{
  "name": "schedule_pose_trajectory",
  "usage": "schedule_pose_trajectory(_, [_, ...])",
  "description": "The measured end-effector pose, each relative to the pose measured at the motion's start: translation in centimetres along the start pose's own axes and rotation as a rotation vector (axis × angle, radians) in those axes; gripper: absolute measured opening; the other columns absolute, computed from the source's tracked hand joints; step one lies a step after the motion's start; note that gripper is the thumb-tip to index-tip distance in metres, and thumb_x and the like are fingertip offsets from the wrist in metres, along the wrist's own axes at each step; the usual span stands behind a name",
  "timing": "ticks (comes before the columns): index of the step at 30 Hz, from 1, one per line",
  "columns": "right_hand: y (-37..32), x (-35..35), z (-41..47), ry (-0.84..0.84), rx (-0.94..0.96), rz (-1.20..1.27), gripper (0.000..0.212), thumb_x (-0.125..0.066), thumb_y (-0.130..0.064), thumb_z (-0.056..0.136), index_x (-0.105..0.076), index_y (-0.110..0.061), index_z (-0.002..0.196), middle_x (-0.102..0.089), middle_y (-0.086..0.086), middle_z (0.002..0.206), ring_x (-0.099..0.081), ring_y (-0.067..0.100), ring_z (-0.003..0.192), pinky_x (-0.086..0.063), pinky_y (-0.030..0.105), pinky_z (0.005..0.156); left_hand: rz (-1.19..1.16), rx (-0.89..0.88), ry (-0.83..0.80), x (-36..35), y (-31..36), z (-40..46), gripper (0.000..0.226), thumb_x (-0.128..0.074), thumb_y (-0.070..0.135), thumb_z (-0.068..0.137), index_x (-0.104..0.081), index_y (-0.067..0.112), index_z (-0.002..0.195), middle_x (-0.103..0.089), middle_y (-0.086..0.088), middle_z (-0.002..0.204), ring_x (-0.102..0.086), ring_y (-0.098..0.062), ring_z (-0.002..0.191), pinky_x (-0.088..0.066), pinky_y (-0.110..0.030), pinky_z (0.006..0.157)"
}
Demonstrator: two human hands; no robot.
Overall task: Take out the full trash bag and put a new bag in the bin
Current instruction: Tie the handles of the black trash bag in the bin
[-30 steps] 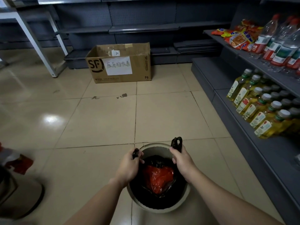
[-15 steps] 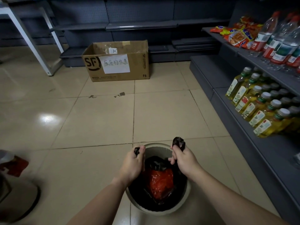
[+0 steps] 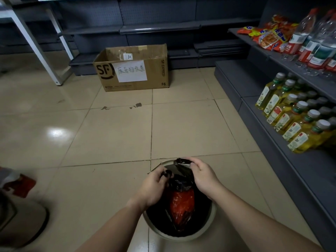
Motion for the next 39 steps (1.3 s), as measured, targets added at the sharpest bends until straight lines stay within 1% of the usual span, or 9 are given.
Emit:
schedule_pose_trajectory(4, [-0.5,-0.7,0.2,0.071,0.025,-0.019,0.029,-0.051,-0.022,0.099,-0.064,-0.047,0.104,-0.074,-0.017,0.085,-0.069,0.001,0.088,-0.051,0.017,0.078,-0.246,0.028,0.036,0.5,0.0,0.1,0.025,-0.061,0.0,0.093,-0.075,0.02,0.098,-0.072,0.013,0.067,-0.065,0.0,0.065,-0.05,-0.012,0.063])
schedule_pose_trajectory(8, [-1.2,-2.0,0.4,0.131,0.048,-0.013,0.014,-0.06,-0.018,0.092,-0.058,-0.032,0.094,-0.077,-0.014,0.085,-0.071,0.003,0.083,-0.054,0.028,0.079,-0.352,0.045,0.058,0.4,-0.4,0.4,0.071,-0.078,-0.004,0.077,-0.046,0.028,0.131,-0.071,-0.001,0.066,-0.073,-0.018,0.072,-0.054,-0.021,0.068])
schedule_pose_trajectory(12, [-1.9,-3.3,-0.3,0.114,0.139,-0.171,0.021,-0.058,-0.012,0.09,-0.07,-0.029,0.088,-0.075,-0.012,0.086,-0.068,0.003,0.081,-0.048,0.011,0.07,-0.416,0.018,-0.008,-0.2,-0.7,0.8,0.091,-0.079,-0.006,0.074,-0.034,0.037,0.139,-0.072,-0.01,0.071,-0.073,-0.025,0.075,-0.055,-0.027,0.074])
schedule_pose_trajectory(16, [-2.2,-3.7,-0.8,0.122,0.23,-0.317,0.025,-0.056,-0.01,0.091,-0.075,-0.024,0.099,-0.074,-0.004,0.098,-0.064,0.011,0.088,-0.046,0.019,0.073,-0.469,0.033,-0.086,-0.4,-0.8,1.1,0.08,-0.077,-0.012,0.074,-0.047,0.028,0.136,-0.07,-0.013,0.067,-0.072,-0.025,0.069,-0.057,-0.03,0.072])
schedule_pose_trajectory(20, [-2.1,-3.8,-1.1,0.07,0.333,-0.365,0.029,-0.056,-0.006,0.089,-0.076,-0.021,0.104,-0.074,0.0,0.098,-0.055,0.0,0.082,-0.031,-0.004,0.064,-0.49,0.061,-0.025,-0.4,-0.8,1.2,0.04,-0.075,-0.005,0.081,-0.069,0.014,0.116,-0.066,-0.008,0.06,-0.068,-0.019,0.061,-0.055,-0.024,0.064])
schedule_pose_trajectory(24, [-1.7,-3.7,-1.8,-0.085,0.345,-0.241,0.032,-0.053,-0.006,0.087,-0.078,-0.024,0.093,-0.074,-0.008,0.084,-0.066,0.007,0.08,-0.037,0.0,0.067,-0.548,0.112,0.054,-0.2,-0.8,1.4,0.009,-0.073,-0.001,0.084,-0.077,0.007,0.083,-0.066,-0.011,0.06,-0.062,-0.014,0.051,-0.052,-0.023,0.051])
schedule_pose_trajectory(30, [-0.4,-3.3,-1.9,-0.131,0.167,0.034,0.019,-0.069,-0.018,0.087,-0.07,-0.032,0.101,-0.079,-0.008,0.084,-0.074,0.009,0.082,-0.056,0.025,0.083,-0.583,0.123,0.071,-0.2,-1.1,1.8,0.008,-0.07,-0.005,0.085,-0.072,0.002,0.081,-0.067,-0.009,0.057,-0.067,-0.018,0.051,-0.054,-0.023,0.05])
schedule_pose_trajectory(35, [0.1,-3.6,-1.5,-0.046,0.073,0.071,0.028,-0.067,-0.009,0.088,-0.077,-0.035,0.081,-0.079,-0.003,0.075,-0.071,0.016,0.063,-0.059,0.031,0.067,-0.591,0.122,0.045,-0.2,-1.3,1.8,0.032,-0.075,-0.008,0.079,-0.068,0.008,0.106,-0.069,-0.02,0.069,-0.069,-0.023,0.058,-0.058,-0.029,0.059])
schedule_pose_trajectory(39, [0.1,-3.2,-0.8,0.136,0.093,-0.057,0.011,-0.075,-0.018,0.083,-0.079,-0.025,0.09,-0.076,-0.018,0.074,-0.068,-0.006,0.065,-0.049,0.006,0.064,-0.452,0.115,-0.049,0.1,-1.6,1.8,0.063,-0.079,-0.008,0.075,-0.053,0.023,0.123,-0.071,-0.014,0.062,-0.069,-0.018,0.058,-0.055,-0.025,0.064])
Point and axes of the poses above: each hand's wrist, its own z-axis towards the middle knuckle, its own x-axis out of the back of the hand, y = z × x, the point moved 3 cm from there along z, towards the middle knuckle
